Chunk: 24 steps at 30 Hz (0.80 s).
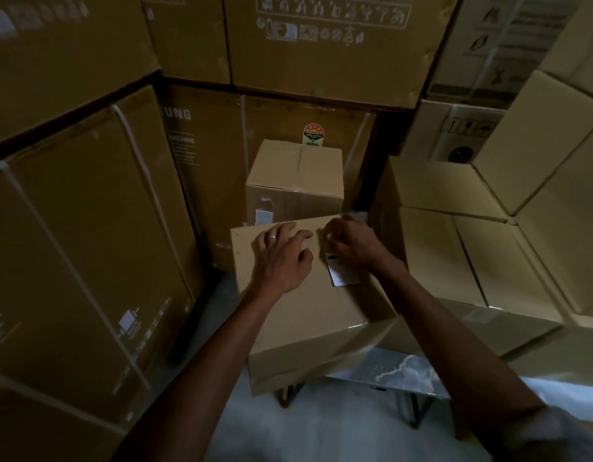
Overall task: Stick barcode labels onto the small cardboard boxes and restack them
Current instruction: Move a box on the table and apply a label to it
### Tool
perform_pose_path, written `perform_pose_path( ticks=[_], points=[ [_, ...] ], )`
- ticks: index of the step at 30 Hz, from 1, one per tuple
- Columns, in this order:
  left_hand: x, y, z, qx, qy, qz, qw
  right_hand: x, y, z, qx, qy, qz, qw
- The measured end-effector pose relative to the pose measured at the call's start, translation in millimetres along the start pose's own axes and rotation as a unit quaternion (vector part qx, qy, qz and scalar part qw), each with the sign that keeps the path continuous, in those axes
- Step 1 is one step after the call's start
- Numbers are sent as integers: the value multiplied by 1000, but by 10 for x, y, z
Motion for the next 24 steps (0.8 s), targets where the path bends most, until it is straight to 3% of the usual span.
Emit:
perform_pose_path(
  ticks=[8, 16, 19, 24],
  points=[
    [16, -13, 11, 6, -2, -7, 1000, 136, -4, 28, -30, -66, -22, 997],
    [7, -17, -3, 2, 7, -5, 1000, -1, -73, -181, 59, -16, -107, 992],
    [13, -17, -3, 1, 12, -5, 1000, -117, -103, -360, 186, 10, -70, 980],
    [13, -5, -4, 4, 7, -13, 1000, -112, 80, -422, 229, 12, -3, 973]
  ],
)
Point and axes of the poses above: each hand's wrist, its own x-axis towards the middle knuckle, its own z-axis out of the palm, y = z × x, the point moved 10 cm from there along x, towards the middle knuckle, and after that the axes turned 10 degrees about -z, right-handed, at the moved point
